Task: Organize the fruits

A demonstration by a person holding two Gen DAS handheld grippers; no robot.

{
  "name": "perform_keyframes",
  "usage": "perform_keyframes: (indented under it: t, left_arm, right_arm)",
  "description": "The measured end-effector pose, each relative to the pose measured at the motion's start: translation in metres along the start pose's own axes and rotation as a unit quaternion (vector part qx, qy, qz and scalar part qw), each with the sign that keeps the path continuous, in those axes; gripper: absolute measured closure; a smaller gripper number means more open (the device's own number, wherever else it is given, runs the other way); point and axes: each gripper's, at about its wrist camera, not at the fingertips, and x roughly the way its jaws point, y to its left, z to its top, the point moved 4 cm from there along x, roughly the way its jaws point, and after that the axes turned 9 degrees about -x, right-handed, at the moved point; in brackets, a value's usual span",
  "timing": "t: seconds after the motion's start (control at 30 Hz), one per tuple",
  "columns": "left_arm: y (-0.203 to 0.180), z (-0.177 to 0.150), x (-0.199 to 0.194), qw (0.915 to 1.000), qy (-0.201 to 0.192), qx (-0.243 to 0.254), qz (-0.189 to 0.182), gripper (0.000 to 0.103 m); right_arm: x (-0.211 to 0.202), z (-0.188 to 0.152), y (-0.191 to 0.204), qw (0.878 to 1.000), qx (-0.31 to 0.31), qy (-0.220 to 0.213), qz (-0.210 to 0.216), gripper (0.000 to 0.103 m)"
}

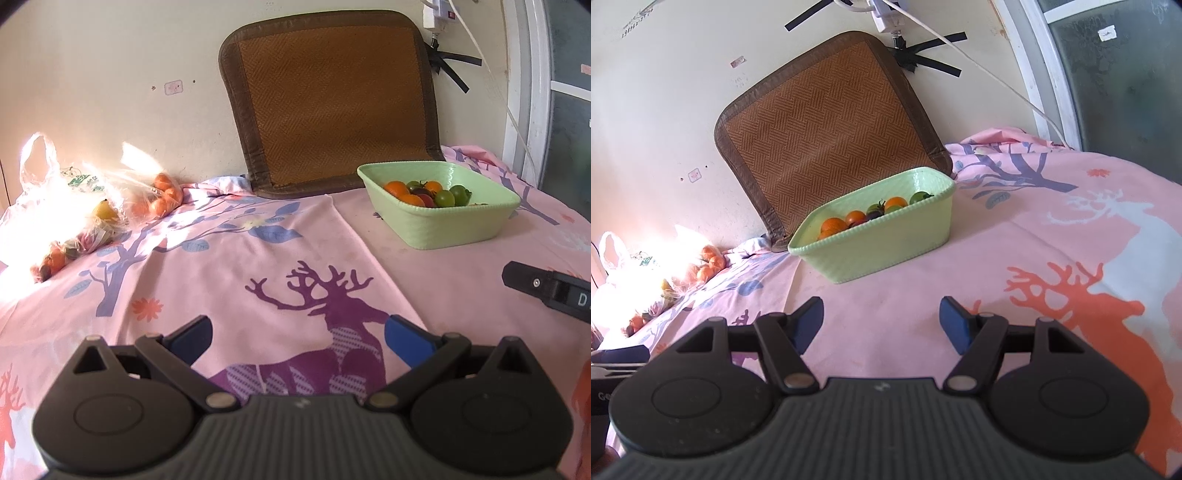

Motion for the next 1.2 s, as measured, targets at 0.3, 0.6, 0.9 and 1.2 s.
perform_keyframes:
  t: [0.3,0.6,0.9,1.2]
  left_arm:
    - [0.007,0.009,0.027,0.9986,0.028,-0.028,0.034,0.000]
    - [-0.002,0.008,0.058,0.9984,0.041,-0.004,0.039,0.000]
    - [-0.003,0.010,0.060,0.9983,0.038,-0.006,0.044,0.000]
    - [-0.003,0.012,0.048,0.9988,0.022,-0.004,0.043,0.000]
  right_arm:
    - [-0.011,0.000,0.013,0.997,-0.047,-0.045,-0.034,0.032]
    - [0.001,0.002,0.001,1.000,-0.011,-0.012,-0.004,0.032]
    - [0.003,0.002,-0.008,0.999,0.034,-0.001,0.003,0.032]
    - [0.000,0.002,-0.007,1.000,0.027,-0.011,0.003,0.031]
